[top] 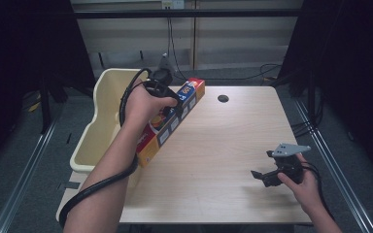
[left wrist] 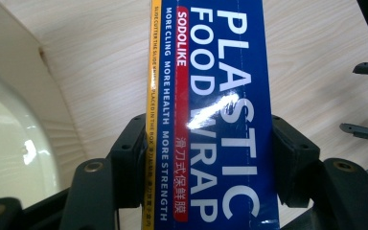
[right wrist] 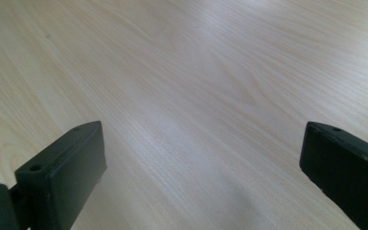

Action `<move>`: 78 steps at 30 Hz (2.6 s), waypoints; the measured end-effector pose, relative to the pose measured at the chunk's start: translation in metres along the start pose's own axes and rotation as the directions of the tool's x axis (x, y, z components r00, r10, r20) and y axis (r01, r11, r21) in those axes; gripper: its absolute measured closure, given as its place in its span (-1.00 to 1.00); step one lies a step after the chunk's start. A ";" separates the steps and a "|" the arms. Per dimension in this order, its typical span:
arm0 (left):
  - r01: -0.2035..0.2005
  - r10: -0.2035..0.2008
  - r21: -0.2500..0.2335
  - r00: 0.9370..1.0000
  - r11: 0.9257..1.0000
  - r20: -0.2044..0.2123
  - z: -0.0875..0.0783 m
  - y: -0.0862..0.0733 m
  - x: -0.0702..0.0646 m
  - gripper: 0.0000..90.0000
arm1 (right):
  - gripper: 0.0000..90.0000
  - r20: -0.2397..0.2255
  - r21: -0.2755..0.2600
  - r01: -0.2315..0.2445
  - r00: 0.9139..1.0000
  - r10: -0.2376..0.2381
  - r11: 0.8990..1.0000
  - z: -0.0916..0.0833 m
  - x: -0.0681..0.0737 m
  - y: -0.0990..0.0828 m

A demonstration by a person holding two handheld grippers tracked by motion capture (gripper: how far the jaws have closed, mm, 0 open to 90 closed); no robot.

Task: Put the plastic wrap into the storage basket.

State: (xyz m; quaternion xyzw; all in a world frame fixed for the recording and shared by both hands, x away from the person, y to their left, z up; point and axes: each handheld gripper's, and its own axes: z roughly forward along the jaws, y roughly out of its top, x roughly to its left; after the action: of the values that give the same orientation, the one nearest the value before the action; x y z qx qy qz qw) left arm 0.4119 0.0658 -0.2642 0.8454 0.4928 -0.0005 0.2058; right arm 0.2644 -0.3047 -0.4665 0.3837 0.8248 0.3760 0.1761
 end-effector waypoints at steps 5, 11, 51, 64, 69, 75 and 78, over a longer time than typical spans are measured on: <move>0.012 -0.012 -0.008 1.000 1.000 0.006 -0.010 0.000 0.005 -0.09 | -0.95 -0.007 0.002 0.000 1.000 0.000 1.000 0.001 0.000 0.000; 0.042 -0.042 -0.023 0.999 0.999 0.002 -0.021 -0.001 0.011 -0.09 | -0.95 -0.012 -0.002 0.010 1.000 -0.010 1.000 0.002 0.001 0.000; 0.200 -0.203 -0.035 0.977 0.979 -0.073 -0.072 -0.025 0.059 -0.09 | -0.95 -0.005 -0.010 0.005 1.000 -0.005 1.000 0.001 0.001 0.001; 0.238 -0.242 -0.046 0.967 0.970 -0.084 -0.075 -0.033 0.068 -0.09 | -0.95 -0.009 -0.011 0.011 1.000 -0.011 1.000 0.003 0.000 0.002; 0.251 -0.254 -0.050 0.963 0.967 -0.089 -0.076 -0.037 0.071 -0.09 | -0.95 -0.007 -0.008 0.017 1.000 -0.017 1.000 0.005 0.001 0.003; 0.257 -0.262 -0.060 0.961 0.964 -0.086 -0.082 -0.041 0.074 -0.09 | -0.95 -0.009 -0.009 0.019 1.000 -0.019 1.000 0.007 0.001 0.005; 0.261 -0.267 -0.067 0.959 0.963 -0.091 -0.085 -0.042 0.075 -0.09 | -0.95 -0.016 -0.009 0.019 1.000 -0.020 1.000 0.007 0.002 0.006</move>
State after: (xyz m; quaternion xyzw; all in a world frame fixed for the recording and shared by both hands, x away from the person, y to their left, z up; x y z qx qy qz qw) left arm 0.3984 0.1763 -0.2164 0.7652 0.6107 0.0275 0.2020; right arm 0.2703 -0.2975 -0.4669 0.3718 0.8283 0.3811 0.1746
